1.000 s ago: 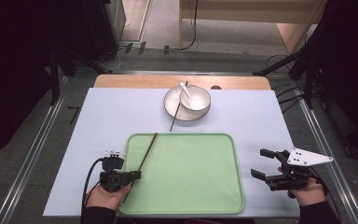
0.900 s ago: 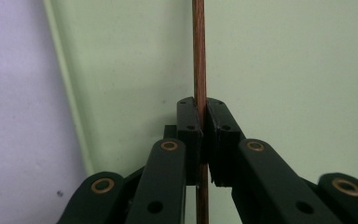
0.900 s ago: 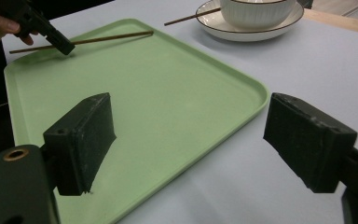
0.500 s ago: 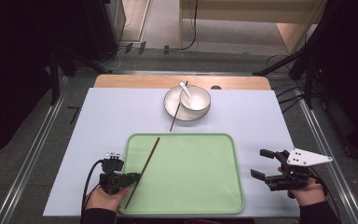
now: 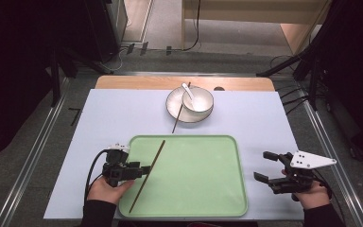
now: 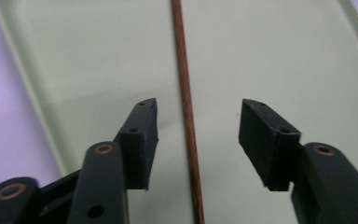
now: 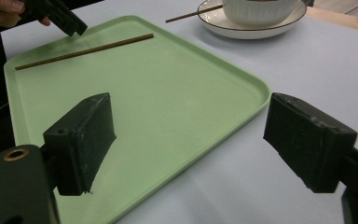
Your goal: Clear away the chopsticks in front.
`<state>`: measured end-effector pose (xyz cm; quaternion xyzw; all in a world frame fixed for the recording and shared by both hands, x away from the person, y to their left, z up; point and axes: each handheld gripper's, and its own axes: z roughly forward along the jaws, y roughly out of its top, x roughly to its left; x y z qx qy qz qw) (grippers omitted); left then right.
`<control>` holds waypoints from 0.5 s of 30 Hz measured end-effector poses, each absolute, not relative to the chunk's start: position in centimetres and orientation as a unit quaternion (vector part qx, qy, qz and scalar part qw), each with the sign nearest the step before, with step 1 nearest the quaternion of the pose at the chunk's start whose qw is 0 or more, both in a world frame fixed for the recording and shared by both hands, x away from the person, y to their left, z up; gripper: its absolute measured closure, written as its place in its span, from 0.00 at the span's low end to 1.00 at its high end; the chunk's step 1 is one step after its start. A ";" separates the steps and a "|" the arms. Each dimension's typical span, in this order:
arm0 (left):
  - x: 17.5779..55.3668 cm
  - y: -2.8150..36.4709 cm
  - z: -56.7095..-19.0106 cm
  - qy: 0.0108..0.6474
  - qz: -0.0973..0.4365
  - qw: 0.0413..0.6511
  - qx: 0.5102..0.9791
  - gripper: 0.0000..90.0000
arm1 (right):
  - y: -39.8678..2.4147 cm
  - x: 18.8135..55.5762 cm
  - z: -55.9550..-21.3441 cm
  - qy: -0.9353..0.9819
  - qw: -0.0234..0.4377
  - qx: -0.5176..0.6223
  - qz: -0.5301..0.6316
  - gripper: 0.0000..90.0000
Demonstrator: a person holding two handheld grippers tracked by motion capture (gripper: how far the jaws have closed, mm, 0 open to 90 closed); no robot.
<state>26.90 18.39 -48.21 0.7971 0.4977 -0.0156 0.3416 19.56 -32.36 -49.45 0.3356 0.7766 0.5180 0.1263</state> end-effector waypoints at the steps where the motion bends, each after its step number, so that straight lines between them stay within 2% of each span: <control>1: 27.3 18.4 -48.0 0.492 -0.019 0.345 0.799 0.48 | -32.4 19.6 -49.4 0.776 0.128 0.337 0.518 0.18; 7: 30.2 17.4 -46.1 0.480 -0.009 0.361 0.799 0.42 | -32.4 19.6 -49.5 0.774 0.127 0.340 0.518 0.18; 15: 34.0 15.5 -44.3 0.460 -0.004 0.363 0.810 0.41 | -32.6 19.5 -49.5 0.773 0.127 0.339 0.521 0.18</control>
